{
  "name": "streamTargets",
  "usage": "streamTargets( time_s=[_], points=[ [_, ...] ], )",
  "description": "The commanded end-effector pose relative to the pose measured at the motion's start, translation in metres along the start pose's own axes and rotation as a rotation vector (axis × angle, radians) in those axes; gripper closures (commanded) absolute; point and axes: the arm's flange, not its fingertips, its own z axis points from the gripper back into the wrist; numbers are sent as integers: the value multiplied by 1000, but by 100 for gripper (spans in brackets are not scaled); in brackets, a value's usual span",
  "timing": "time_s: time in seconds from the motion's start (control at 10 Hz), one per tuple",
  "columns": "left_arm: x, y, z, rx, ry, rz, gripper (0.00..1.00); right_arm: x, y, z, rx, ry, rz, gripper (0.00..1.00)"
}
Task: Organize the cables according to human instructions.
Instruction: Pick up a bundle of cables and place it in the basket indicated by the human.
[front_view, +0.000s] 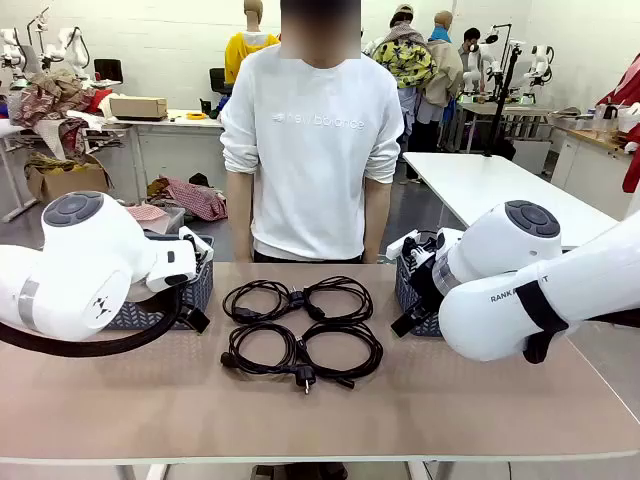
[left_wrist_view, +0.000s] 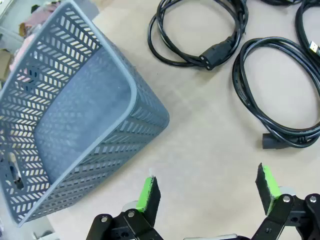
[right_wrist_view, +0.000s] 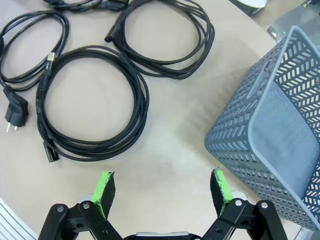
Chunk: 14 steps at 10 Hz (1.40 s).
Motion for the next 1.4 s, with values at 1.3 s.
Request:
streamTargets(
  time_s=[1.3],
  points=[
    [2,14,51,-60,-42,-93,0,18,-25,40,135,-79,29,0]
  ],
)
